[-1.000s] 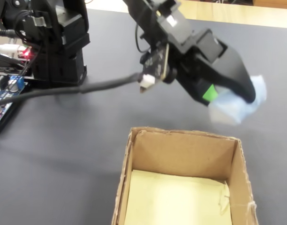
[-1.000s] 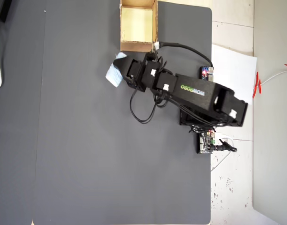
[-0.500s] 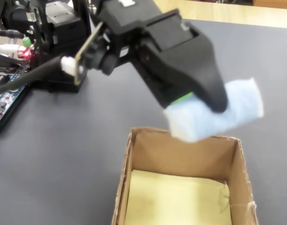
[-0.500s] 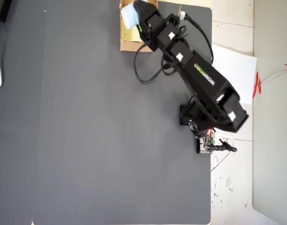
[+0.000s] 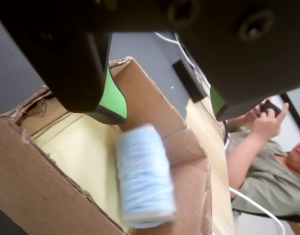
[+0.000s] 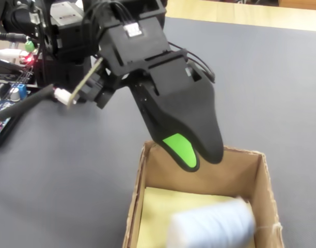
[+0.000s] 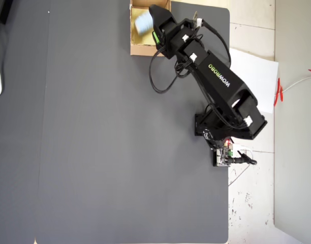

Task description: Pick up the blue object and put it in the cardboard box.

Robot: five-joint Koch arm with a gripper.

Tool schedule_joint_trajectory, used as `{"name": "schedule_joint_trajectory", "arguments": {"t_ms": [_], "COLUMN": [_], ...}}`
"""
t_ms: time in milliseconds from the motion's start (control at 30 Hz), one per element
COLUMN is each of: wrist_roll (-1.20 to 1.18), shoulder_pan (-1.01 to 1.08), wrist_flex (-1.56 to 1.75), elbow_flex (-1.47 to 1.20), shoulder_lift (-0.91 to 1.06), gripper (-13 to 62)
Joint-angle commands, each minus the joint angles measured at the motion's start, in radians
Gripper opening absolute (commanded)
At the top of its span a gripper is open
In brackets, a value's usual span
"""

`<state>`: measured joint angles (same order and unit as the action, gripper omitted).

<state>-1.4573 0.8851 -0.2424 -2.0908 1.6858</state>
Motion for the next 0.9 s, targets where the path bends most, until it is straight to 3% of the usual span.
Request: {"name": "schedule_joint_trajectory", "arguments": {"t_ms": [0, 200, 533, 867], "wrist_roll": [-0.028, -0.077, -0.095, -0.095], "shoulder_pan": [0.0, -0.095, -0.425, -0.672], "wrist_flex": [0.051, 0.232, 0.503, 0.561], "elbow_flex": [0.032, -0.055, -0.36, -0.675], "shoulder_lift": [0.063, 0.175, 0.393, 0.578], "gripper": [34.0, 34.0, 34.1, 34.0]}}
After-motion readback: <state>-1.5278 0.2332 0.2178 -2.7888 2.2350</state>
